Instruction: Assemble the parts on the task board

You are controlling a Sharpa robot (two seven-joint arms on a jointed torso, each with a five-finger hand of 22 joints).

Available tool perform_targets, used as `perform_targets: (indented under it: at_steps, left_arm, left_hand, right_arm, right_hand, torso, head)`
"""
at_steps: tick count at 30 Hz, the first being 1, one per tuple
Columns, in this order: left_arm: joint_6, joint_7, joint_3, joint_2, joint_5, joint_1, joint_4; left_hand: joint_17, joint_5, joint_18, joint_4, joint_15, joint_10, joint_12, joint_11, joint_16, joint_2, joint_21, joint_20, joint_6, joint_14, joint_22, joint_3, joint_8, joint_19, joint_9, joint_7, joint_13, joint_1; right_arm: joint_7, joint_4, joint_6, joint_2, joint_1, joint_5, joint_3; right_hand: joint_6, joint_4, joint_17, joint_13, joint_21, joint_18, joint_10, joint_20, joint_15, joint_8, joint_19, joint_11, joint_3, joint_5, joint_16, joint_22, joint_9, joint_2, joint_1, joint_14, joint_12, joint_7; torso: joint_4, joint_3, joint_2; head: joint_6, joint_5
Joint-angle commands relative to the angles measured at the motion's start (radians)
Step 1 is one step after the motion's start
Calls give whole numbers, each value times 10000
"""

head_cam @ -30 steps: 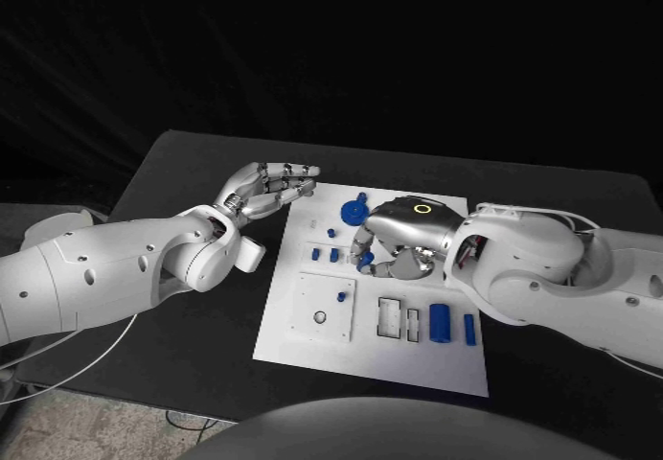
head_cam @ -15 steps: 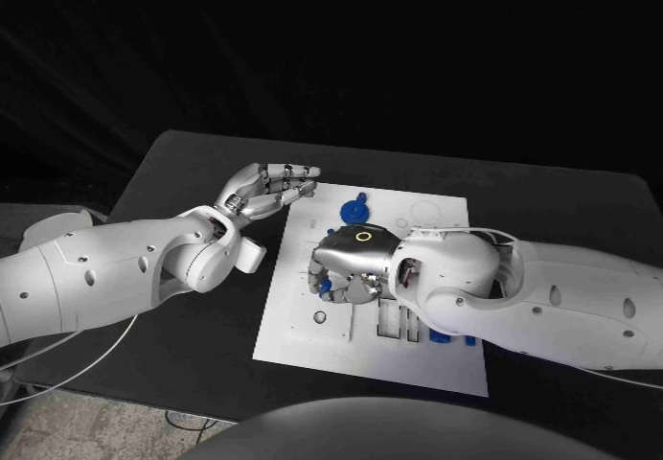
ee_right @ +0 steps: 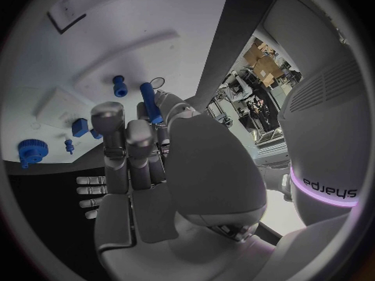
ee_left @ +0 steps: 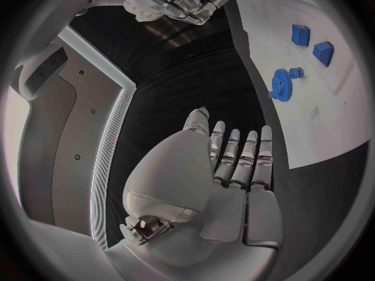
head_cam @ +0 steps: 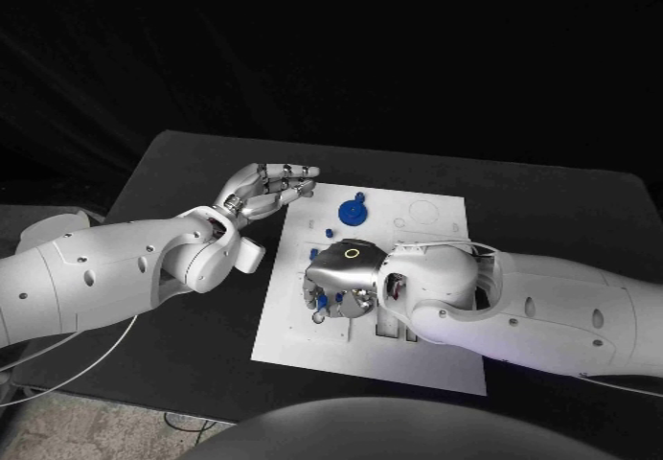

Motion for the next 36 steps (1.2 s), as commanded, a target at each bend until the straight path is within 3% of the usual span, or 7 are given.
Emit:
perform_targets:
  at_steps: [1, 22, 36]
  left_arm:
    - [214, 75, 7, 21, 102, -5, -3]
    - [292, 48, 6, 73, 137, -32, -74]
    - [377, 31, 6, 67, 188, -46, -69]
  left_hand:
    - [0, -4, -92, -3, 37, -2, 18, 85, 61, 41, 66, 5, 12, 51, -8, 44, 30, 46, 9, 75, 12, 25]
    - [-4, -6, -99, 0, 41, -11, 11, 91, 57, 61, 66, 4, 2, 35, -22, 56, 25, 47, 7, 80, 11, 39]
    - [-8, -9, -103, 2, 43, -19, 7, 93, 50, 68, 65, 3, -21, 14, -29, 60, 20, 46, 4, 83, 10, 45]
  right_arm:
    - [100, -2, 315, 20, -63, -300, -5]
    - [152, 237, 269, 25, -195, -270, -6]
    - [128, 60, 232, 120, -253, -682, -7]
  right_hand:
    - [38, -49, -13, 58, -1, -87, 1032, -23, -18, -60, 62, -967, -6, 28, -51, 936, 3, -7, 113, 46, 65, 38]
    - [23, -82, -56, 87, -4, -90, 1104, -27, -19, -95, 49, -974, -4, 1, -100, 934, -3, -30, 112, 26, 71, 44]
    - [-21, -164, -250, 115, -202, -69, 1058, -24, 2, -176, -57, -943, 30, -19, -303, 896, -23, -64, 148, -99, -1, 72]
  torso:
    - [2, 11, -1]
    - [11, 11, -6]
    - [10, 11, 9]
  head:
    - [0, -2]
    - [0, 8]
    - [0, 8]
